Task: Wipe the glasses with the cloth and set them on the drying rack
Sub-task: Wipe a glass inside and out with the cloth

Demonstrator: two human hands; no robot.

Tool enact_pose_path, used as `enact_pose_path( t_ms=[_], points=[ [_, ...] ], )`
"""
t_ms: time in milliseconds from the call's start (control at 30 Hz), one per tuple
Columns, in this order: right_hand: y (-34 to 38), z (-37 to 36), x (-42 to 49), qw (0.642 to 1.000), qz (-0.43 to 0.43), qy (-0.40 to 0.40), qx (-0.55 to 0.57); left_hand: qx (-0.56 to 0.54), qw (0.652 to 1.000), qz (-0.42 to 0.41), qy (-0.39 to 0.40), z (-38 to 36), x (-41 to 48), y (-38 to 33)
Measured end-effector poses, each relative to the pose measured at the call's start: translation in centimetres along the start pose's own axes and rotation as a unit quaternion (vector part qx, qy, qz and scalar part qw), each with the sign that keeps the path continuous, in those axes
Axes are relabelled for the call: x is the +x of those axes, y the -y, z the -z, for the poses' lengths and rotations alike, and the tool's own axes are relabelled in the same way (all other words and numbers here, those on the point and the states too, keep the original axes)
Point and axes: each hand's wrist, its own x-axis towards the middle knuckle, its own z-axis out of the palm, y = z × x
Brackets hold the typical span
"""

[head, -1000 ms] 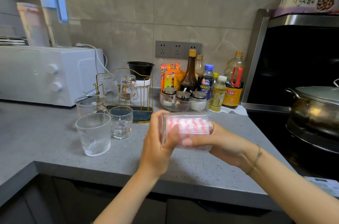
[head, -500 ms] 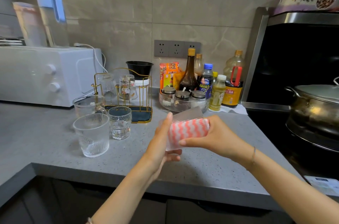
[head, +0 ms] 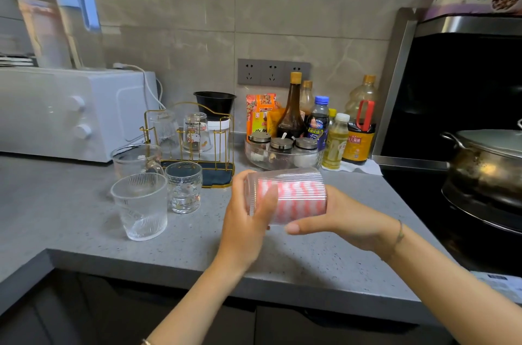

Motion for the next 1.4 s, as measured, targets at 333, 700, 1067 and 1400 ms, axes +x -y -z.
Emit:
enact_pose_path(
  t_ms=[333,700,1067,1400],
  points=[
    [0.9,2.1,0.3,0.998,-0.044,-0.003,0.045,0.000,0.992,-0.030,0.120,0.2,-0.9,-0.2],
    [1.0,1.6,0.3,0.980,-0.089,0.153,-0.085,-0.277,0.774,0.421,0.383,1.9,0.6,-0.6],
    [-0.5,1.7,0.7,0.975,-0.114,0.179,-0.067,-0.155,0.853,0.397,0.300,2.3,0.9,-0.8],
    [-1.8,3.9,1.1,0.993,-0.086,0.055,0.057,0.054,0.887,0.307,0.340,2.8,2.2,-4.4]
  ],
)
